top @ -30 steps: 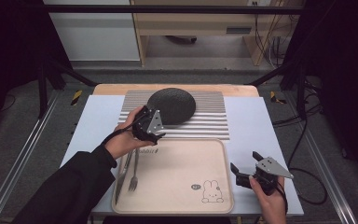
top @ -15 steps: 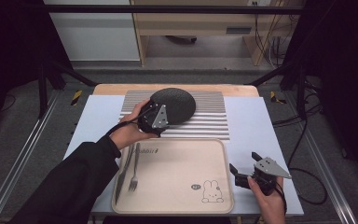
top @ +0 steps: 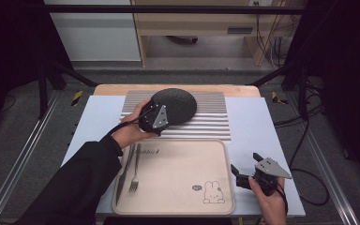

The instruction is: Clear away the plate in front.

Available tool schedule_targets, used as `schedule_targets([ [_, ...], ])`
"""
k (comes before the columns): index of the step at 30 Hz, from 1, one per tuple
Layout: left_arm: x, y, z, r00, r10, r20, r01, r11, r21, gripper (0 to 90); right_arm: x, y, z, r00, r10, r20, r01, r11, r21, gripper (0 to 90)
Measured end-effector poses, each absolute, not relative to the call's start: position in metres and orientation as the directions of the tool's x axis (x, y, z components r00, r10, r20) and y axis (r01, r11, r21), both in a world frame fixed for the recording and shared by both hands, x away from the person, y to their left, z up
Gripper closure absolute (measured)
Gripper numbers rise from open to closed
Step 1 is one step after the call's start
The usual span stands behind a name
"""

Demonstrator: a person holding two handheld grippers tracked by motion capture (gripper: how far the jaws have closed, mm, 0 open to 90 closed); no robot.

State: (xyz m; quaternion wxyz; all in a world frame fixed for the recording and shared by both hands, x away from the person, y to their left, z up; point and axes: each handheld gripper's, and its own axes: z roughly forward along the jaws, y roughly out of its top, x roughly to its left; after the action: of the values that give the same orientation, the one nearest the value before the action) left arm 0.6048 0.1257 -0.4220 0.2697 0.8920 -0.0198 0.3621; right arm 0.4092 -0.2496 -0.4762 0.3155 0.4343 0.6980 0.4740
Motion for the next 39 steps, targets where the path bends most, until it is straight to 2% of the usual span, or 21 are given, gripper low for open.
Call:
schedule_targets([
  [16,0.608,0.13,-0.43,0.718,0.113,0.687,-0.249,-0.88,0.404,18.5,0.409,-0.249,-0.476,-0.422,0.906,-0.028,0.306,0.171,0.936,5.6],
  [22,0.607,0.128,-0.419,0.707,0.098,0.7,-0.282,-0.87,0.406,20.0,0.409,-0.25,-0.476,-0.421,0.906,-0.028,0.305,0.17,0.937,5.6],
  [25,0.607,0.124,-0.418,0.699,0.058,0.713,-0.305,-0.878,0.37,20.5,0.409,-0.25,-0.476,-0.421,0.907,-0.027,0.306,0.17,0.937,5.6],
  [39,0.613,0.115,-0.449,0.678,-0.024,0.735,-0.329,-0.904,0.273,26.9,0.409,-0.249,-0.477,-0.42,0.907,-0.03,0.314,0.177,0.933,5.6],
])
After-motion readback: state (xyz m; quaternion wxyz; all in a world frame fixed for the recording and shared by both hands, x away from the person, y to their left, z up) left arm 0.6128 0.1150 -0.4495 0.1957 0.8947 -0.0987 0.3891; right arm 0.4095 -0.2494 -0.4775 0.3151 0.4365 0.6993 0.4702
